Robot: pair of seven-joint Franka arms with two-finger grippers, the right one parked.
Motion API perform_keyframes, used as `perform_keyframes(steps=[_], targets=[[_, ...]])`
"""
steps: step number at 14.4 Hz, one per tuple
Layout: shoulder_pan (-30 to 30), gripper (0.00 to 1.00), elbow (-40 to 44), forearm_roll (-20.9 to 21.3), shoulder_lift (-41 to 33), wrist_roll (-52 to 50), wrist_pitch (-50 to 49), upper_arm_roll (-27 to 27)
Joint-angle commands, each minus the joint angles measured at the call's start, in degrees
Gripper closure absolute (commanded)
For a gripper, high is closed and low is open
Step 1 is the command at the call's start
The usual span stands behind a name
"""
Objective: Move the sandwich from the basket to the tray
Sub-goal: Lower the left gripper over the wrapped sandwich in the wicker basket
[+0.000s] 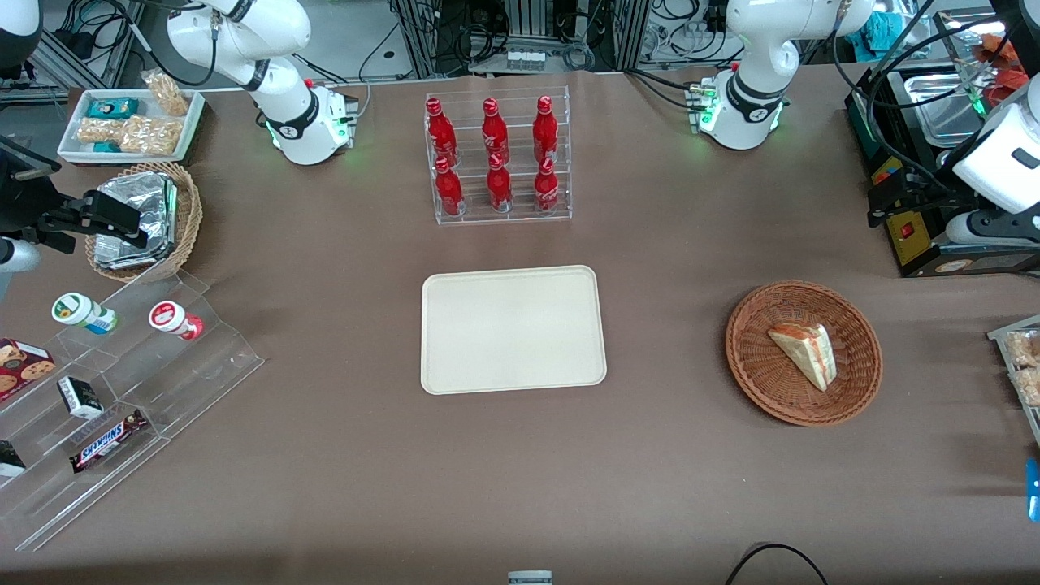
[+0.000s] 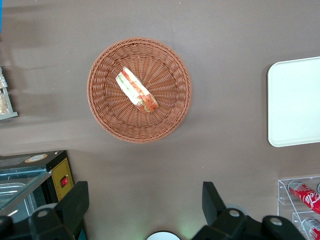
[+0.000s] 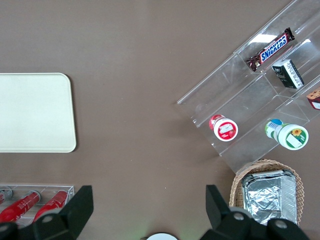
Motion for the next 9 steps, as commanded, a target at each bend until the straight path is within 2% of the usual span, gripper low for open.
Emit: perform_keyframes(steps=[1, 3, 9], targets=[[0.27, 0.0, 1.02, 0.39, 0.01, 0.72, -1.04, -0.44], [0.27, 0.0, 0.67, 0.38, 0.01, 0.55, -4.28, -0.44], [0.45, 0.0, -2.05, 0.56, 0.89, 0.55, -3.6, -0.35]])
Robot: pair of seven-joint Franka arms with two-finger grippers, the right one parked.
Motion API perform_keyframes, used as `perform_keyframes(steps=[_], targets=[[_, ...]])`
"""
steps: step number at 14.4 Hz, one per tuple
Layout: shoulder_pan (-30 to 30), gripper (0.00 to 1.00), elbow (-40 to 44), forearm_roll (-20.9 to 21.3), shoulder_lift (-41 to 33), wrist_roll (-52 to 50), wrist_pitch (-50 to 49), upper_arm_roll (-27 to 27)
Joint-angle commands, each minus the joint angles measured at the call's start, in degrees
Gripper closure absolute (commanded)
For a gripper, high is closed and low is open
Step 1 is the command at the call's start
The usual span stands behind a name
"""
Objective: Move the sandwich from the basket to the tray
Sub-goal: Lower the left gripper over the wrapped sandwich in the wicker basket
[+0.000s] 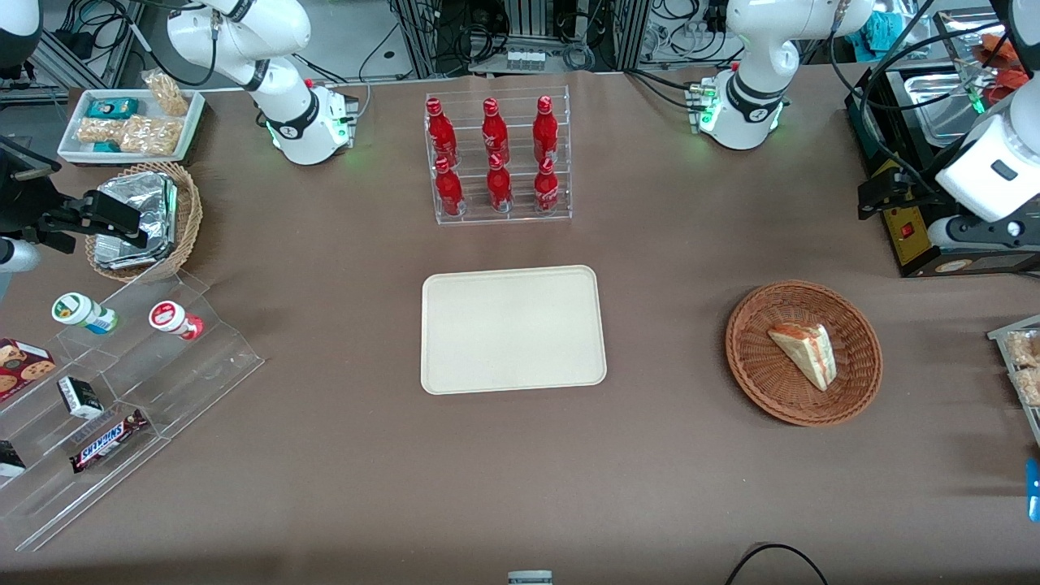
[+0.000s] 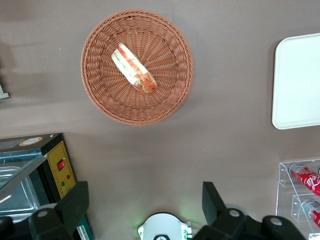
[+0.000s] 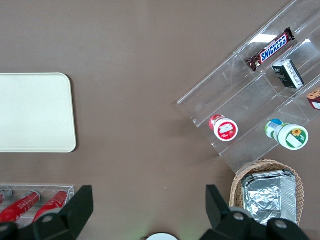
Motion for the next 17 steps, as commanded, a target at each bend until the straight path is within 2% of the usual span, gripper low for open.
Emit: perform_keyframes(steps=[1, 5, 9, 11, 12, 17], targets=[[0.4, 0.0, -1.58, 0.56, 0.27, 0.55, 0.46, -0.32], [0.67, 0.0, -13.95, 0.65, 0.19, 0.37, 15.1, -0.06], [3.3, 0.0, -28.54, 0.65, 0.62, -1.9, 35.92, 0.03], [4.97, 0.0, -36.01, 0.3, 1.5, -5.06, 49.45, 0.03], [4.97, 0.0, -37.52, 0.29, 2.55, -8.64, 53.16, 0.03], [4.97, 0.0, -34.65, -0.66, 10.1, -32.11, 54.87, -0.06]])
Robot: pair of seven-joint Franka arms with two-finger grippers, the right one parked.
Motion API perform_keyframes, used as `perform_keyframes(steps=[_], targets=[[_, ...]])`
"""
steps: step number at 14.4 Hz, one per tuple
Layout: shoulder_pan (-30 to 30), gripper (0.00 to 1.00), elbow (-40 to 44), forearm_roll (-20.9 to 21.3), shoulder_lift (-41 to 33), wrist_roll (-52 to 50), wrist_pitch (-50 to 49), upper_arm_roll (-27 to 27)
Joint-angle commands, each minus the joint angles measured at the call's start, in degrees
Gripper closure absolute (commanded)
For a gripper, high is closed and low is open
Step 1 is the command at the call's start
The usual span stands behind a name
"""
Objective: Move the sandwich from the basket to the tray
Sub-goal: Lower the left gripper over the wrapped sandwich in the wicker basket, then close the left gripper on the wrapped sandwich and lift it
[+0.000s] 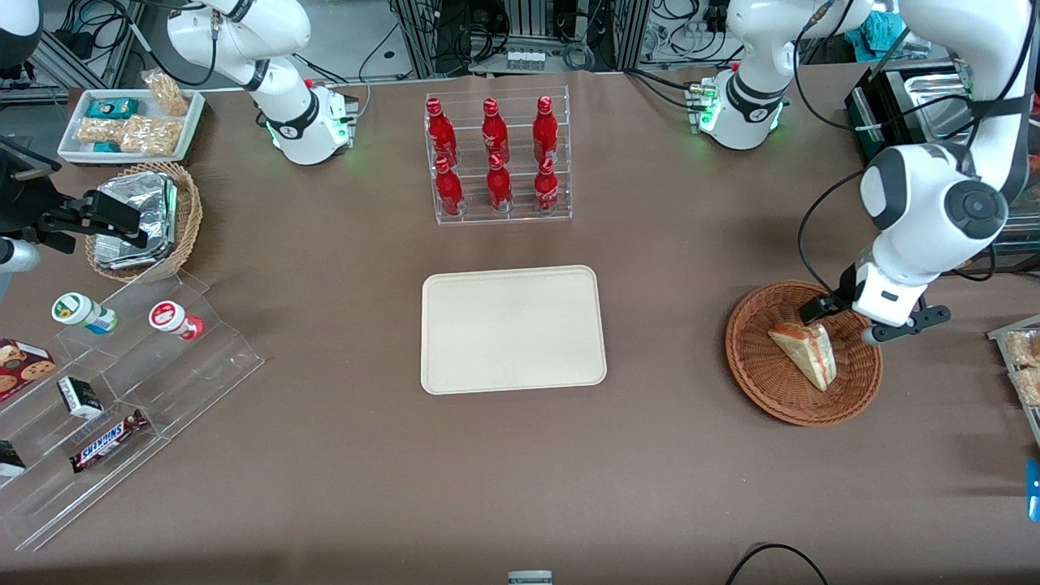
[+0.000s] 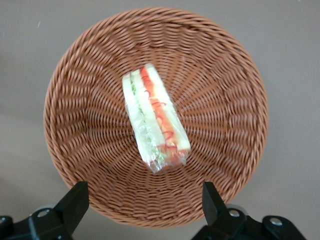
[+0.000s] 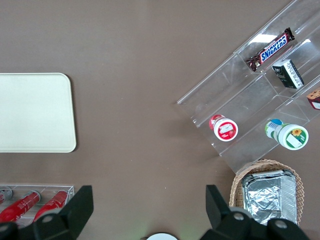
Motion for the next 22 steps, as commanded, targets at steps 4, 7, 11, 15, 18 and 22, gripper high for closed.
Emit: perform_keyframes(steps=[4, 7, 11, 15, 18, 22], targets=[[0.19, 0.0, 6.49, -0.99, 8.77, -13.04, 0.57, -0.36], [0.19, 0.02, 7.55, -1.26, 12.12, -13.3, 3.54, -0.36], [0.01, 0.95, 7.47, -1.08, 12.48, -14.27, 3.21, -0.36], [-0.51, 1.0, 10.18, -0.2, 9.94, -13.4, -5.46, -0.71], [-2.96, 1.0, 15.19, -0.2, 6.69, -3.08, -16.36, -2.82], [-12.7, 1.0, 17.13, -0.99, 7.03, 2.35, -20.78, -4.93]])
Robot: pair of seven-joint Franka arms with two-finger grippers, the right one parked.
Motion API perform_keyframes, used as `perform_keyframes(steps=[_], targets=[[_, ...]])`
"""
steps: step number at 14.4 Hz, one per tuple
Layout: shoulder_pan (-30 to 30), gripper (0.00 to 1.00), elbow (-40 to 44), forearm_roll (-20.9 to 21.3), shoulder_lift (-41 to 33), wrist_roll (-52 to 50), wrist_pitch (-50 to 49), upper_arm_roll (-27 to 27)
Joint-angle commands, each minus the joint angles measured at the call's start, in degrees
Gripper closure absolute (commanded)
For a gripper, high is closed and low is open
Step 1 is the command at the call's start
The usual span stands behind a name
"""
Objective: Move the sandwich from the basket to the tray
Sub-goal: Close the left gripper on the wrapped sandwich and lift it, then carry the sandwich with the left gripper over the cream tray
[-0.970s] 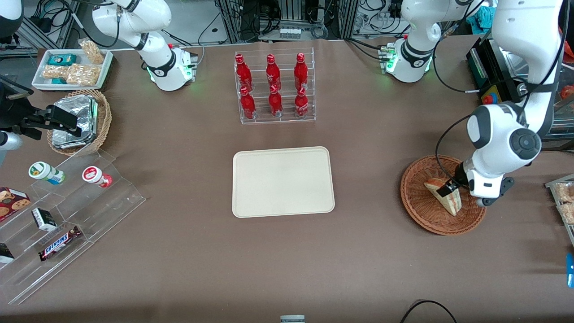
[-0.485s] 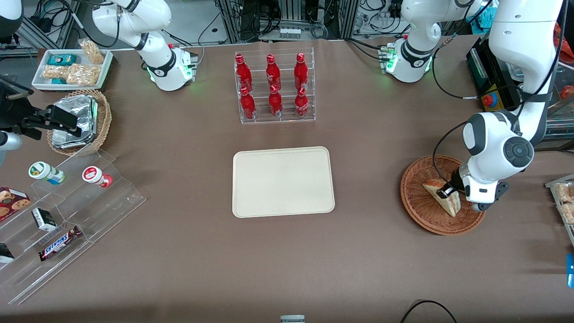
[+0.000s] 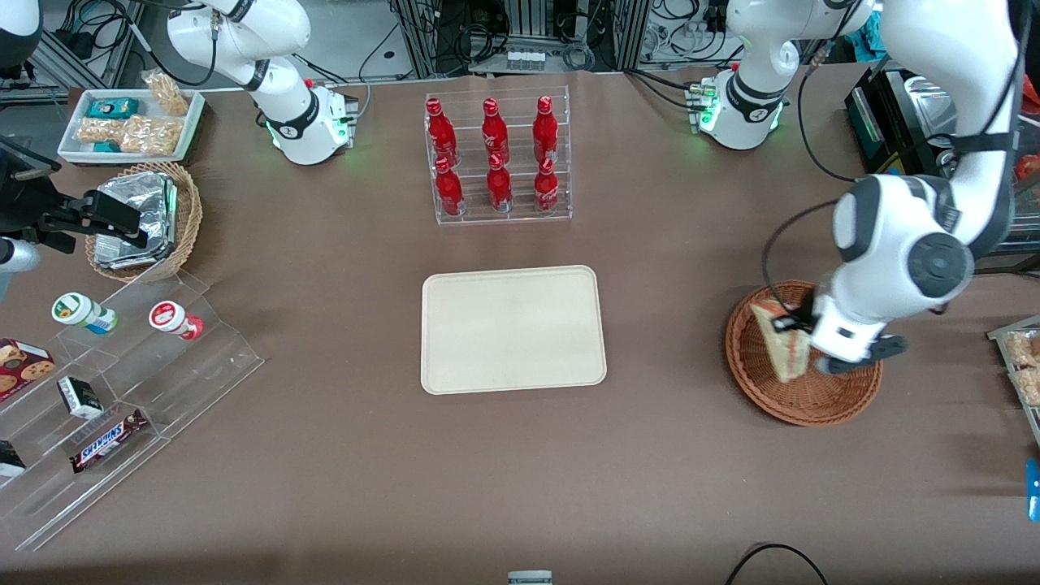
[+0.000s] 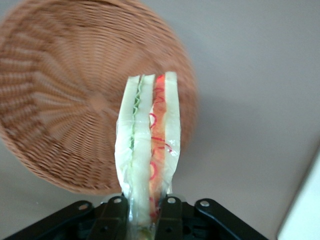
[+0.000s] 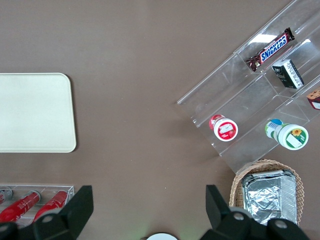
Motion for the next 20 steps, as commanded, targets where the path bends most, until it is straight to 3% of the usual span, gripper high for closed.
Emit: perform_keyframes(steps=[1, 8, 12, 17, 19, 20], targets=[[-9.75, 1.0, 0.77, -0.58, 1.55, -2.05, -0.95, -0.55], [-31.04, 1.0, 16.64, 0.65, 16.82, -30.88, 7.58, -0.38], [-36.15, 1.0, 25.89, 3.63, 24.48, -36.26, 8.72, -0.29], [-39.5, 0.99, 27.66, 10.92, 30.64, -42.85, 14.87, -0.2], [-39.94, 0.94, 27.66, 11.37, 31.87, -43.3, 15.23, -0.29], [-40.03, 0.75, 27.66, 11.2, 31.88, -43.39, 15.31, -0.38]])
